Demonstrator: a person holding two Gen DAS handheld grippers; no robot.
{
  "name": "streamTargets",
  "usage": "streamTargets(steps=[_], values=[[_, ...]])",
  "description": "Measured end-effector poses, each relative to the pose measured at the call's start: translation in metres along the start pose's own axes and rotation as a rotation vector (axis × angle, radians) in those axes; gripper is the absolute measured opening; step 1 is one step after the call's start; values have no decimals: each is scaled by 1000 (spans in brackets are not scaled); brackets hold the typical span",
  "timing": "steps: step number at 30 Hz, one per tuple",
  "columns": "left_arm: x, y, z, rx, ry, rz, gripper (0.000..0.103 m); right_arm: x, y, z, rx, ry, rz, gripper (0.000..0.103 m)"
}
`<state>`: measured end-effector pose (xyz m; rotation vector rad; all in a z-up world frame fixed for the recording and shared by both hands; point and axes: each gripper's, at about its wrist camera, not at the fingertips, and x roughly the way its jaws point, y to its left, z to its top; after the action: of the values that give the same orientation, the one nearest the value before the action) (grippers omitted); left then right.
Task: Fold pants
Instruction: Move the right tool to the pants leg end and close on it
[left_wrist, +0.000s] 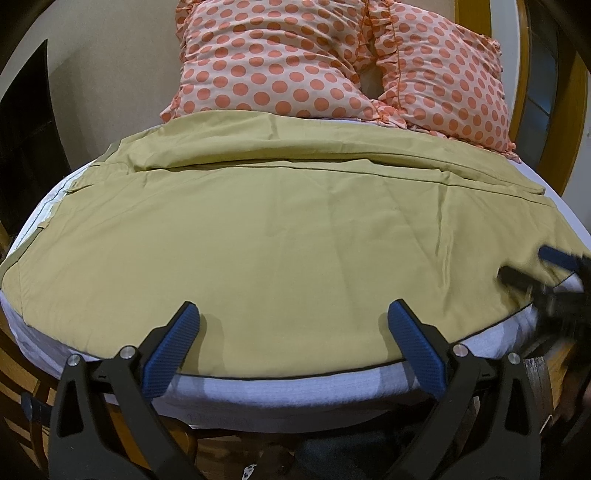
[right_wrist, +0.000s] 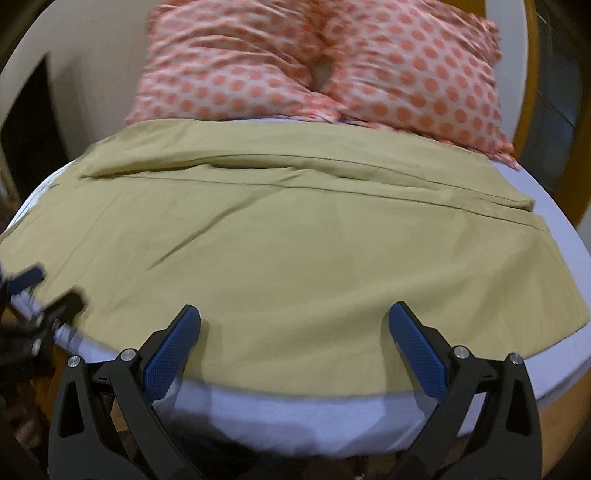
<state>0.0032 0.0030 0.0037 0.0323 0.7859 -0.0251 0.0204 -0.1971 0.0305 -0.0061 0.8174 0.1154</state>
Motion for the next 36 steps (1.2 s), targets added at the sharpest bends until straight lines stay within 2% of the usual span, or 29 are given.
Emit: streamTargets(steps=[3, 6, 8, 10, 13, 16, 21, 24, 25, 29, 31, 33, 36], values=[[-3, 9, 11, 1, -33, 38, 101, -2, -52, 55, 149, -40, -61, 102], [-8, 22, 27, -24, -83, 66, 101, 15, -100, 105, 310, -26, -97, 102], [-9, 32, 39, -50, -113, 73, 101, 45, -137, 140, 434, 5, -150, 93], [-10, 36, 45, -63, -128, 76, 101, 81, -171, 167, 556, 46, -217, 72], [-7, 41, 52, -65, -137, 81, 101, 131, -218, 189, 739, 101, -313, 66], [-2, 42, 54, -48, -139, 101, 101, 174, -247, 204, 886, 136, -391, 64], [8, 47, 56, -28, -128, 129, 101, 207, -269, 219, 946, 136, -536, 65], [16, 50, 58, -38, -114, 123, 101, 227, -267, 228, 805, 180, -647, 64], [18, 51, 58, -41, -109, 120, 101, 228, -266, 228, 745, 156, -655, 58], [24, 54, 58, -57, -93, 105, 101, 228, -271, 217, 662, 89, -568, 39], [25, 55, 57, -66, -89, 104, 101, 226, -277, 212, 652, 71, -533, 23], [23, 58, 56, -76, -88, 104, 101, 220, -294, 201, 716, 28, -458, 9], [18, 63, 54, -94, -96, 110, 101, 205, -314, 176, 831, -48, -321, 5]])
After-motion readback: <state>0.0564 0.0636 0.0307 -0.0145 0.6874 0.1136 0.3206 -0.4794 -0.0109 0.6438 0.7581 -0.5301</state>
